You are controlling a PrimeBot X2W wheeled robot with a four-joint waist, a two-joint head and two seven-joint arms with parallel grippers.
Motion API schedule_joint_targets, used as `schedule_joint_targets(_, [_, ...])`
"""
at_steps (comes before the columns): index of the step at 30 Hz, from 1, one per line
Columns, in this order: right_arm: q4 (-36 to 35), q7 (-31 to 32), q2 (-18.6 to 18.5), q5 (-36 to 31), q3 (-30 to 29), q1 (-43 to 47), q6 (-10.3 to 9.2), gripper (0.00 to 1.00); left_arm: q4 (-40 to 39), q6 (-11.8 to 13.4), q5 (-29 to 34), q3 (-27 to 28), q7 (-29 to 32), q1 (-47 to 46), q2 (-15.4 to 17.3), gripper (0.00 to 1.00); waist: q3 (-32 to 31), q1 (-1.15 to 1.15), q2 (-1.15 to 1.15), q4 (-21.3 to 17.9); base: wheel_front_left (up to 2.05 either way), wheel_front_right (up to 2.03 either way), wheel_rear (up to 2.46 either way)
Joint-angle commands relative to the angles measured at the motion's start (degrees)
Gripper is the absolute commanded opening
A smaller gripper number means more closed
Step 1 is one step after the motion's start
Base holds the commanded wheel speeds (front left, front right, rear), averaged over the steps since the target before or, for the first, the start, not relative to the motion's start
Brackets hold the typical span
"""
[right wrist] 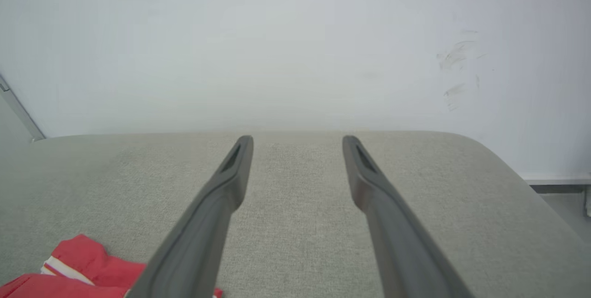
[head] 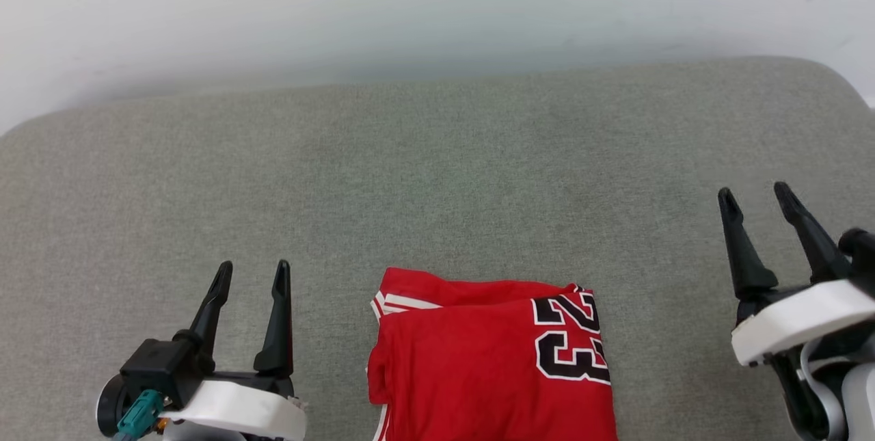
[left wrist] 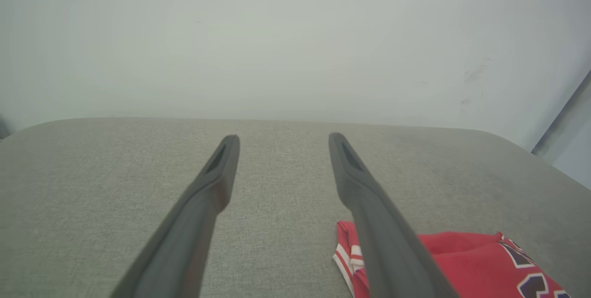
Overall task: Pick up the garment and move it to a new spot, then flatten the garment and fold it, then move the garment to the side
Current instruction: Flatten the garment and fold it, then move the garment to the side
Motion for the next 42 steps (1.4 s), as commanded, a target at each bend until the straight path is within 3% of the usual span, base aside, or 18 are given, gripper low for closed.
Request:
schedule_joint_targets(1, [-1.10, -1.00, 0.97, -0.92, -0.39, 1.65, -0.01, 1.00, 0.16, 0.37, 0.03, 0.40, -0.39, 0.75, 0.18, 1.00, -0.93, 0.00, 0.00, -0.34, 0.00, 0.00, 0.00])
schedule_joint_targets(13, [-7.56, -0.80, 6.07, -5.09, -0.18, 12.34, -0.01, 1.00, 1.38, 1.17, 0.30, 0.85, -0.86, 5.83, 0.47, 1.00, -5.58, 0.00, 0.00, -0.23, 0.00, 0.00, 0.00])
schedule_joint_targets(33, [-12.50, 3.61, 7.92, -6.04, -1.07, 15.19, 0.00, 1.00, 0.19, 2.27, 1.56, 0.66, -0.77, 5.06, 1.82, 1.00, -4.51, 0.00, 0.00, 0.36, 0.00, 0.00, 0.00])
schedule_joint_targets(42, [-4.38, 16.30, 0.03, 6.60, -7.27, 15.16, 0.00, 1.00, -0.63, 1.46, 2.88, 0.51, -1.20, 0.42, 0.17, 1.00, 0.00, 0.00, 0.00, 4.96, 0.00, 0.00, 0.00])
